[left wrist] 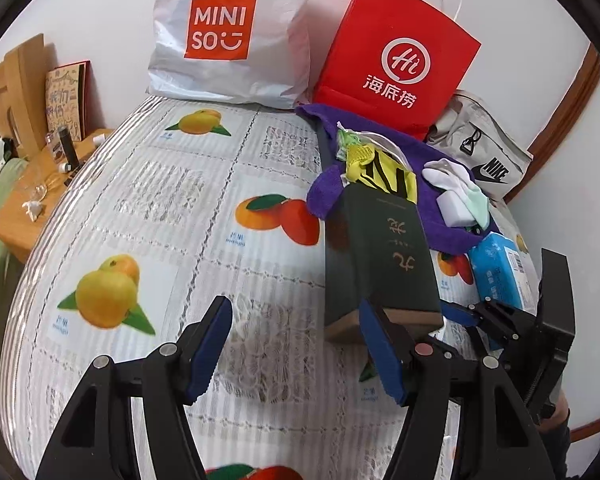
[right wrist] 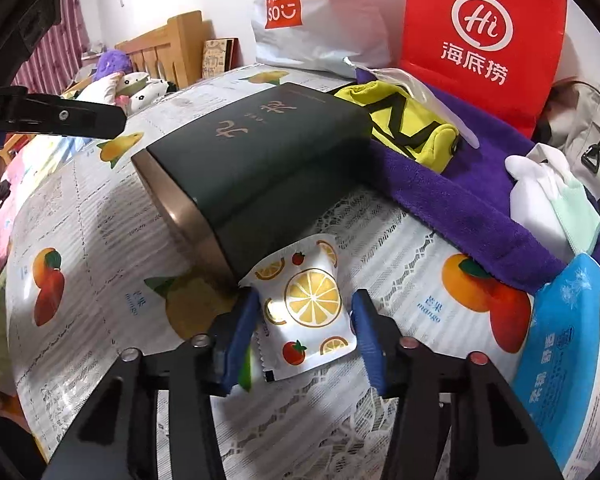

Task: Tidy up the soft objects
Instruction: 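Grasp the white orange-print packet with the right tool and lift it, then grasp the black watch strap with the left tool while the right tool holds the packet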

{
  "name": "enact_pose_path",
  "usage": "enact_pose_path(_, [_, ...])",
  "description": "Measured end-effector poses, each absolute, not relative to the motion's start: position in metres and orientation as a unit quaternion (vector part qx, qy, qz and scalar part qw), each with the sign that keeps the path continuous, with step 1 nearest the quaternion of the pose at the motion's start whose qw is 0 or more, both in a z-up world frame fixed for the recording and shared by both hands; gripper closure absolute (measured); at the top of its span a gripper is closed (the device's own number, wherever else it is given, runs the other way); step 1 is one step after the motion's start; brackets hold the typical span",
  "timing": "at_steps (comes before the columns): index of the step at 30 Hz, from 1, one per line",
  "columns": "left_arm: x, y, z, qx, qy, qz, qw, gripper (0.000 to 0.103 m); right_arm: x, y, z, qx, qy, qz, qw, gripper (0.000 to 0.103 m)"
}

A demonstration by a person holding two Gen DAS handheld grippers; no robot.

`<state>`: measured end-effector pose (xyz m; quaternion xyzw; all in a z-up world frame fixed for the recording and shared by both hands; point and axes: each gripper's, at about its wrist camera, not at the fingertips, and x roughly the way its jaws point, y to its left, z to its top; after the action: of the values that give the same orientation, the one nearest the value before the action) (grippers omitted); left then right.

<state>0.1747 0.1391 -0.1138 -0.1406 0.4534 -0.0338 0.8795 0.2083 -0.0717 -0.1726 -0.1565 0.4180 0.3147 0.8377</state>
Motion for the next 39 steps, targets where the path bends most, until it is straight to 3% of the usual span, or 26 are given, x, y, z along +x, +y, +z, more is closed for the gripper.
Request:
enact_pose_path(2, [0.169,0.137,-0.111,-0.135,0.452,-0.032,0.881,0.039,0.205,-0.072,-0.171,-0.154,0.421,0.319,0.835,0.073])
enact_pose_path(6, [0.158,0.13,-0.105,-0.123,0.451,-0.03,0.884,0.039,0.193,-0.078,-0.168,-0.149,0.431,0.308,0.835,0.076])
enact_pose_path(22, [0.123,0.049,-0.133,-0.077,0.486,-0.069,0.868,0.039,0.1,-0.199,-0.121,-0.007,0.383,0.217,0.898,0.076])
enact_pose_path(37, [0.134,-0.05,-0.161,-0.034,0.522,-0.138,0.841,0.039,0.072,-0.277,-0.142,0.045,0.376,0.143,0.914,0.076])
enact_pose_path(39, [0.139,-0.065,-0.164,-0.025,0.523,-0.14,0.841,0.035,0.072,-0.284,-0.145,0.053,0.378,0.142,0.913,0.076])
